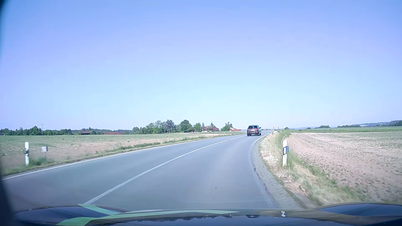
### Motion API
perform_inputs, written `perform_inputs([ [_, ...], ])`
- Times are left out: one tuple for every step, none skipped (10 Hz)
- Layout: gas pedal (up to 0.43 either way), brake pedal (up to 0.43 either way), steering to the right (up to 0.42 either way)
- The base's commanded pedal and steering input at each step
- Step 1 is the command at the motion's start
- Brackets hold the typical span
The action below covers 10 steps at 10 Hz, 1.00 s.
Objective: Follow the waypoints while adhering to traffic rules and regulations
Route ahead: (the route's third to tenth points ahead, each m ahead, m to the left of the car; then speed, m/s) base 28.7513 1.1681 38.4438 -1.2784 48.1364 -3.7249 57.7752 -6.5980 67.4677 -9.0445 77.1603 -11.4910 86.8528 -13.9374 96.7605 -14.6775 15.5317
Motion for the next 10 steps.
perform_inputs([
  [0.02,0.0,0.033],
  [0.028,0.0,0.031],
  [0.028,0.0,0.033],
  [0.028,0.0,0.033],
  [0.039,0.0,0.034],
  [0.047,0.0,0.033],
  [0.087,0.0,0.033],
  [0.11,0.0,0.034],
  [0.13,0.0,0.033],
  [0.138,0.0,0.034],
])
